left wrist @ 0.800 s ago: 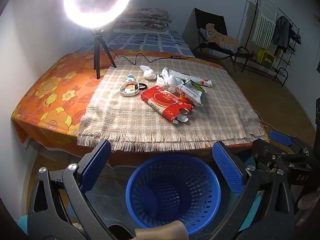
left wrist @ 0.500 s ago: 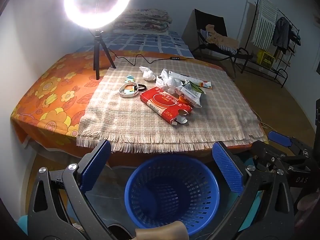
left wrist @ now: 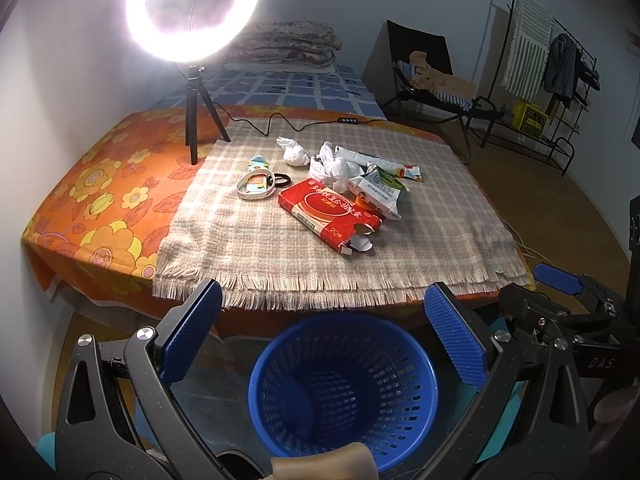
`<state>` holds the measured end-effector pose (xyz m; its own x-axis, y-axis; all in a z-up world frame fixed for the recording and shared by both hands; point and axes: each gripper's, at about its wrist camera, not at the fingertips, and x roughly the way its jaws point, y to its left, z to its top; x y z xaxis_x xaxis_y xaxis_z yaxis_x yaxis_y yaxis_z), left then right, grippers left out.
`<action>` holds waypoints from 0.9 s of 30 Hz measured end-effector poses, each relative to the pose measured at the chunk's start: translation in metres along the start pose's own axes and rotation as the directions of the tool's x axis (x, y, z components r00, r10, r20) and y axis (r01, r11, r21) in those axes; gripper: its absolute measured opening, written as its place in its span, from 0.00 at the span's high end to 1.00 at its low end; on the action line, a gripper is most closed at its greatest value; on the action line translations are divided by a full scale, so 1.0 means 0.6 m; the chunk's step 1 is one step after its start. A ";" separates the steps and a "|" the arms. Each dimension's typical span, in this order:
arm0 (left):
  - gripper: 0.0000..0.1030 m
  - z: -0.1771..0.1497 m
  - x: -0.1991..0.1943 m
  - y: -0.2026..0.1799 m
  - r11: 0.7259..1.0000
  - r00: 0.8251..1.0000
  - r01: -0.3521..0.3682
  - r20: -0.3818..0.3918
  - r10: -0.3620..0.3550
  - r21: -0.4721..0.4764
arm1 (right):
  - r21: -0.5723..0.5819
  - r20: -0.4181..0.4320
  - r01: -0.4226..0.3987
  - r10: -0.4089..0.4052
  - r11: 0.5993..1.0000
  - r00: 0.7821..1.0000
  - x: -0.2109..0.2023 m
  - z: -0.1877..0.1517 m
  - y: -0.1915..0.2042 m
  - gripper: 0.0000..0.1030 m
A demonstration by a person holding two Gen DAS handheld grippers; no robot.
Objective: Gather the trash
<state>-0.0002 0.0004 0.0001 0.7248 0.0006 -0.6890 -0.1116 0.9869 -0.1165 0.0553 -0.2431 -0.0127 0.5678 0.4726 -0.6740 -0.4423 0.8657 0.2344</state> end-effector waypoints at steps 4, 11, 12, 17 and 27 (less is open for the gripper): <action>0.00 0.000 0.000 0.000 1.000 1.000 0.000 0.001 0.000 0.001 | -0.002 0.000 -0.003 0.003 1.000 1.000 -0.002 0.003 0.004 0.00; 0.00 0.000 -0.001 0.000 1.000 1.000 0.000 0.004 0.000 0.001 | -0.002 0.001 -0.004 0.004 1.000 1.000 -0.003 0.005 0.004 0.00; 0.00 -0.001 -0.001 0.000 1.000 1.000 -0.001 0.005 0.001 0.001 | -0.002 0.001 -0.003 0.003 1.000 1.000 -0.004 0.005 0.004 0.00; 0.00 -0.001 -0.001 0.000 1.000 1.000 -0.001 0.006 0.001 0.001 | -0.002 0.001 -0.003 0.003 1.000 1.000 -0.003 0.005 0.004 0.00; 0.00 -0.001 -0.001 -0.001 1.000 1.000 -0.003 0.008 0.003 0.003 | -0.003 -0.003 -0.004 0.004 1.000 1.000 -0.002 0.007 0.004 0.00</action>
<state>-0.0011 -0.0001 0.0004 0.7296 0.0044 -0.6838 -0.1117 0.9873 -0.1128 0.0565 -0.2409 -0.0085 0.5644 0.4755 -0.6748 -0.4463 0.8634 0.2351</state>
